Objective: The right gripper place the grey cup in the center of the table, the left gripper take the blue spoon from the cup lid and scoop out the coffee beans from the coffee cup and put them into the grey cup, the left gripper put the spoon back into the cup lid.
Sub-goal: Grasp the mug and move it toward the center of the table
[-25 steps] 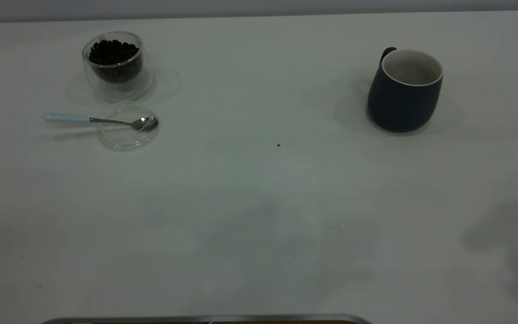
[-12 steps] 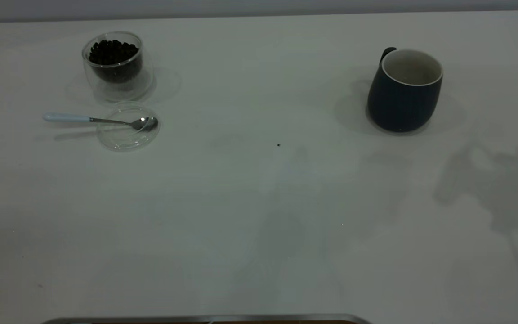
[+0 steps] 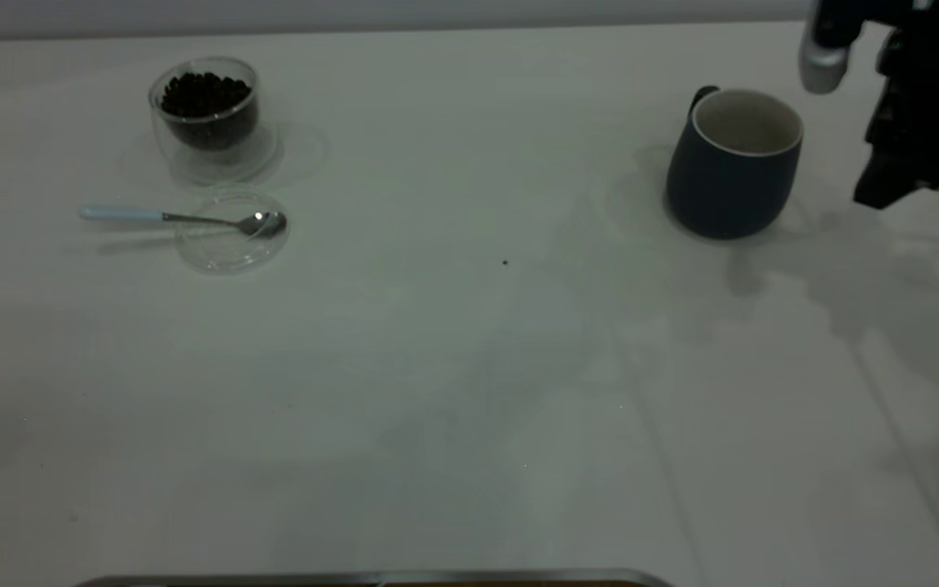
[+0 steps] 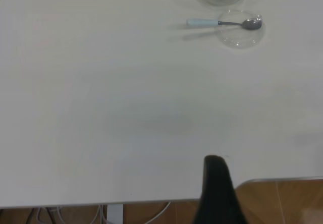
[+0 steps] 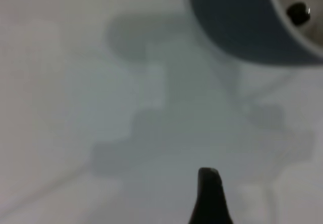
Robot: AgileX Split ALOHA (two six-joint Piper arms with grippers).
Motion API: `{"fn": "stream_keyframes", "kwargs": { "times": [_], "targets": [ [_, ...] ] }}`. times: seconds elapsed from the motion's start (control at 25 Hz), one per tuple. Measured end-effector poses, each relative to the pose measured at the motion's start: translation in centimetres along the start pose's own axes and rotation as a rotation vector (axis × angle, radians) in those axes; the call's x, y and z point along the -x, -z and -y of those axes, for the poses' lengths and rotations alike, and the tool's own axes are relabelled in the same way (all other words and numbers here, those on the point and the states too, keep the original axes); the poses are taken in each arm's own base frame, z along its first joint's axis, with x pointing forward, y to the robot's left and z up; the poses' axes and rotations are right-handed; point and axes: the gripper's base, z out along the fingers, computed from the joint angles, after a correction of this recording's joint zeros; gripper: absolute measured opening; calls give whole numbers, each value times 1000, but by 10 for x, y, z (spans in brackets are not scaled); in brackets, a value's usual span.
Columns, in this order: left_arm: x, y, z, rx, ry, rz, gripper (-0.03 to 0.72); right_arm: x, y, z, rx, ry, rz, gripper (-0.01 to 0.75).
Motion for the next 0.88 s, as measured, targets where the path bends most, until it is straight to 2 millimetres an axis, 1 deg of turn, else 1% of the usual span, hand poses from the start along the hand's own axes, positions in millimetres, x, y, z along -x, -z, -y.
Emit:
{"fn": "stream_keyframes", "kwargs": {
  "times": [0.28,0.44,0.52,0.64,0.88],
  "targets": [
    [0,0,0,0,0,0,590,13,-26,27,-36,40,6,590],
    [0,0,0,0,0,0,590,16,-41,34,-34,74,-1,590],
    [0,0,0,0,0,0,590,19,-45,33,-28,105,-1,590],
    [0,0,0,0,0,0,590,30,-45,28,-28,171,8,590],
    [0,0,0,0,0,0,590,63,-45,10,-40,268,45,590]
  ]
}}
